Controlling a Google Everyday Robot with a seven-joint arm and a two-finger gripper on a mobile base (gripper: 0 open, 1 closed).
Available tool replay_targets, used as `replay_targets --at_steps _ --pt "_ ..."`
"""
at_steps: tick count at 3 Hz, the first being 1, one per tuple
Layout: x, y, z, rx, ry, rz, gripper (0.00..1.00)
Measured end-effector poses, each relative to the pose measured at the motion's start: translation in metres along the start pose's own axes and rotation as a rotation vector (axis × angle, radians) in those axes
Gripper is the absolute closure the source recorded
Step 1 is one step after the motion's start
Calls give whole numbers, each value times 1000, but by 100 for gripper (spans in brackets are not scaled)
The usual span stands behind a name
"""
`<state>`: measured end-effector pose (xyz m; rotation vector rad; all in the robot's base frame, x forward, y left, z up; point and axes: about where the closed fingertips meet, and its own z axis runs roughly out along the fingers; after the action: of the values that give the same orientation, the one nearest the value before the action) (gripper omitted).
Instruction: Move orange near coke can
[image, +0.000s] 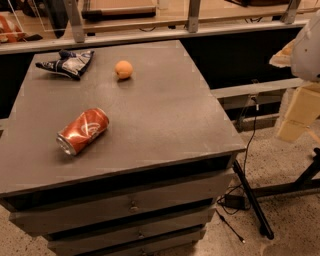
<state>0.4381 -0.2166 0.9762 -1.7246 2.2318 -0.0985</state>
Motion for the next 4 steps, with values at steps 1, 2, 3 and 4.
replay_targets --at_steps 1,2,3,4 --pt "0 0 0 0 -2 0 0" --pt "-5 -9 3 -6 -111 16 0" --pt "-45 -44 17 -9 -333 71 0" --pt "-111 -86 36 -38 -590 121 0"
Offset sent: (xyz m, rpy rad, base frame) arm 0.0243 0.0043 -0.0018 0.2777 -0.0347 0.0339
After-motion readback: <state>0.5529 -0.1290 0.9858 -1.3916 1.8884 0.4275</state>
